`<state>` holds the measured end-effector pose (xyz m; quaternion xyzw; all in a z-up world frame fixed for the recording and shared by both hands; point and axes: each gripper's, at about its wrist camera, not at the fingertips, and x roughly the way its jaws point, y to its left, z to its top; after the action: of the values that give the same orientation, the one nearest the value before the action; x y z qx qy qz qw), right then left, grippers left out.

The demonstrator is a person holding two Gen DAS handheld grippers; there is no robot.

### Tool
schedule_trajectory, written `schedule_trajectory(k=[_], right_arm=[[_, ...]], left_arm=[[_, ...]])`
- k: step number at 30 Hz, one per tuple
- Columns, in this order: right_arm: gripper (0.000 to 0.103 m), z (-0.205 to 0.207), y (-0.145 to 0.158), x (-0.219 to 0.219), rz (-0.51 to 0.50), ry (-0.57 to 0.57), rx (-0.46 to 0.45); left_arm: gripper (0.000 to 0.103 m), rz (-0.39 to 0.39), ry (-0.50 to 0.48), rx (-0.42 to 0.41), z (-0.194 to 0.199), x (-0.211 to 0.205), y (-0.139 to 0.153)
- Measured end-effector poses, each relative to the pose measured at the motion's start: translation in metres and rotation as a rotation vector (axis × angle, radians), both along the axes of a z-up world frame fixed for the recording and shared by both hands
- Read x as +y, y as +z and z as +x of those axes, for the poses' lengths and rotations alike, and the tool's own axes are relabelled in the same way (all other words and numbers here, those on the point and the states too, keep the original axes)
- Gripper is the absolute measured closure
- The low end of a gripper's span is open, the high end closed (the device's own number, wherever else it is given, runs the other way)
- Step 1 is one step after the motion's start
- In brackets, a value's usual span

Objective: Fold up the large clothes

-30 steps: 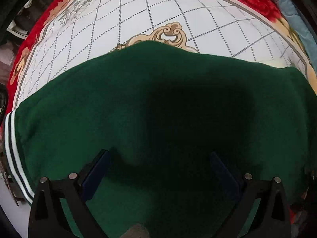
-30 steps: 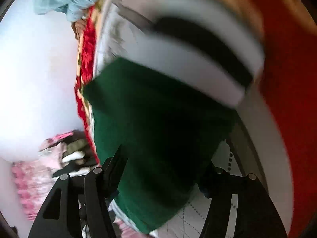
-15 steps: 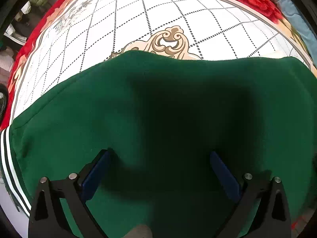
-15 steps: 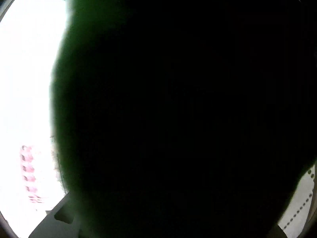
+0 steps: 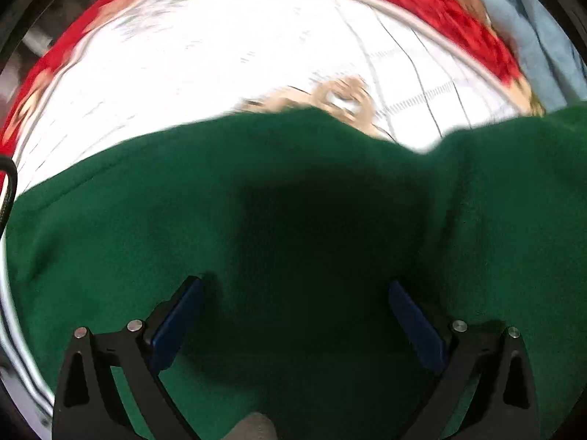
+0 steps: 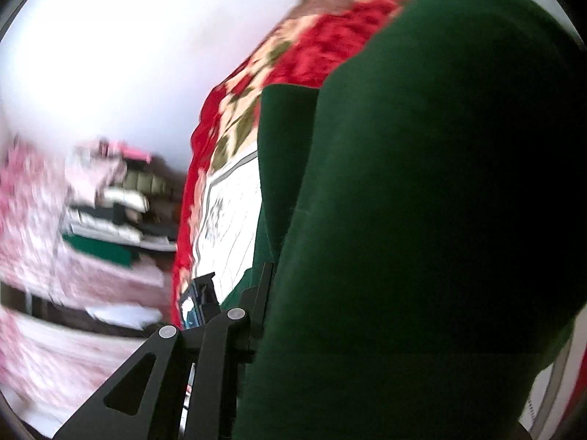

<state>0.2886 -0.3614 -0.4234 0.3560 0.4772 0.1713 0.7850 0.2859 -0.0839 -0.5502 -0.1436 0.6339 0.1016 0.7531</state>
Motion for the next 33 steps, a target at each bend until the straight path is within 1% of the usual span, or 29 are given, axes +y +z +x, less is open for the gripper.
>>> schedule_trajectory(k=[3,6,7,8,9,10,11,12,14,15,16,17,18,19,21,22,23,24,25,26,28,29,31,32,33], right_arm=[[0.084,0.0,0.035,0.05,-0.111,0.086,-0.056],[0.084,-0.01,0.065,0.116,-0.247,0.204,-0.127],[0.084,-0.013,0.073,0.143,-0.285,0.251,-0.154],[0.084,-0.017,0.079,0.164,-0.316,0.289,-0.172],[0.084,-0.021,0.083,0.19,-0.354,0.334,-0.193],[0.084,-0.029,0.087,0.226,-0.404,0.399,-0.225],[0.084,-0.034,0.088,0.252,-0.439,0.448,-0.249],[0.084,-0.042,0.087,0.281,-0.47,0.504,-0.276],[0.084,-0.065,0.076,0.345,-0.538,0.638,-0.335],[0.084,-0.08,0.064,0.378,-0.575,0.71,-0.356],[0.084,-0.093,0.049,0.407,-0.59,0.77,-0.363],[0.084,-0.104,0.034,0.43,-0.609,0.823,-0.361],[0.084,-0.117,0.012,0.457,-0.639,0.887,-0.351],[0.083,-0.129,-0.013,0.481,-0.669,0.949,-0.317],[0.078,-0.145,-0.055,0.514,-0.733,1.036,-0.237],[0.065,-0.151,-0.067,0.526,-0.752,1.071,-0.215],[0.047,-0.155,-0.068,0.532,-0.75,1.088,-0.218],[0.038,-0.159,-0.062,0.536,-0.731,1.109,-0.217],[0.024,-0.16,-0.056,0.536,-0.691,1.126,-0.204],[0.021,-0.16,-0.047,0.533,-0.633,1.145,-0.184],[0.021,-0.158,-0.027,0.519,-0.545,1.175,-0.125],[0.02,-0.156,-0.02,0.509,-0.511,1.174,-0.1],[0.021,-0.149,-0.008,0.48,-0.443,1.117,-0.047],[0.02,-0.144,-0.006,0.45,-0.428,1.068,-0.017],[0.02,-0.124,-0.006,0.433,-0.41,1.004,0.028]], left_arm=[[0.0,0.017,0.082,-0.043,-0.035,0.037,0.037],[0.0,0.045,0.197,-0.079,-0.086,0.104,0.069],[0.0,0.058,0.229,-0.085,-0.102,0.118,0.076],[0.0,0.07,0.266,-0.087,-0.12,0.133,0.086],[0.0,0.086,0.317,-0.086,-0.145,0.153,0.095],[0.0,0.098,0.359,-0.081,-0.163,0.176,0.097],[0.0,0.105,0.39,-0.076,-0.173,0.185,0.1],[0.0,0.117,0.441,-0.065,-0.199,0.202,0.104],[0.0,0.141,0.523,-0.046,-0.239,0.223,0.105],[0.0,0.158,0.562,-0.031,-0.255,0.233,0.105],[0.0,0.176,0.599,-0.015,-0.273,0.242,0.103],[0.0,0.188,0.627,-0.001,-0.281,0.242,0.103],[0.0,0.202,0.666,0.021,-0.301,0.253,0.1],[0.0,0.208,0.692,0.038,-0.312,0.258,0.098],[0.0,0.212,0.746,0.061,-0.34,0.271,0.098],[0.0,0.214,0.76,0.066,-0.345,0.276,0.097],[0.0,0.214,0.769,0.066,-0.352,0.28,0.1],[0.0,0.207,0.774,0.059,-0.353,0.282,0.103],[0.0,0.183,0.784,0.038,-0.355,0.283,0.111],[0.0,0.16,0.792,0.013,-0.358,0.284,0.121],[0.0,0.109,0.803,-0.064,-0.352,0.286,0.143],[0.0,0.1,0.799,-0.098,-0.346,0.285,0.155],[0.0,0.078,0.767,-0.147,-0.326,0.281,0.169],[0.0,0.069,0.744,-0.163,-0.316,0.279,0.168],[0.0,0.077,0.713,-0.158,-0.304,0.274,0.162]])
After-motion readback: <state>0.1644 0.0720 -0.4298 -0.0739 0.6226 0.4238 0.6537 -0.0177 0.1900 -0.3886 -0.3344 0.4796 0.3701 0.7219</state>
